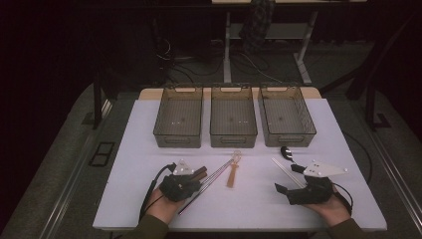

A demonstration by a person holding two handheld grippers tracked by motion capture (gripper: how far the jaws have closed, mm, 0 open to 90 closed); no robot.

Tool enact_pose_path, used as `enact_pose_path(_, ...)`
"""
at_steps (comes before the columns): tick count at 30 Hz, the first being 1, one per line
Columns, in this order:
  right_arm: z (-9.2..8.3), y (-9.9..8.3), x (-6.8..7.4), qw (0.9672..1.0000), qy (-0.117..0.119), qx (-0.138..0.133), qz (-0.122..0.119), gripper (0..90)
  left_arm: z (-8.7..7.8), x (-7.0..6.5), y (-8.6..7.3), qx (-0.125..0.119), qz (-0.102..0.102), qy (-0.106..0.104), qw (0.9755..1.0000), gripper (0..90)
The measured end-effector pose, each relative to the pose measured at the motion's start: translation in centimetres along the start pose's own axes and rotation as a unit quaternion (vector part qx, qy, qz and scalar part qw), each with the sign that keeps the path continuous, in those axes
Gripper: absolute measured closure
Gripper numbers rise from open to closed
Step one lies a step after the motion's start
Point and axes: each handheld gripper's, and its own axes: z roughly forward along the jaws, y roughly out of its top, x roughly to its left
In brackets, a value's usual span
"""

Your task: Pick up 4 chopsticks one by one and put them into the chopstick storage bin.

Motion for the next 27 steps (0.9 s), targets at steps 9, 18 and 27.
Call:
enact_pose_path(9, 0.0, 0.0, 0.0, 1.0, 0.0, 0.0, -0.001, 10.5, -1.0, 0.1, 0.4, -0.016, -0.001, -0.012, 0.9998, 84.4)
enact_pose_path(18, 0.0, 0.0, 0.0, 1.0, 0.001, -0.001, -0.002, 10.5, -1.8, 0.6, 0.8, -0.021, 0.019, -0.034, 0.999, 84.4)
enact_pose_path(27, 0.1, -0.1, -0.1, 1.0, 0.006, -0.001, 0.003, 10.5, -2.8, 1.7, 1.3, -0.036, 0.053, -0.06, 0.9961, 84.3)
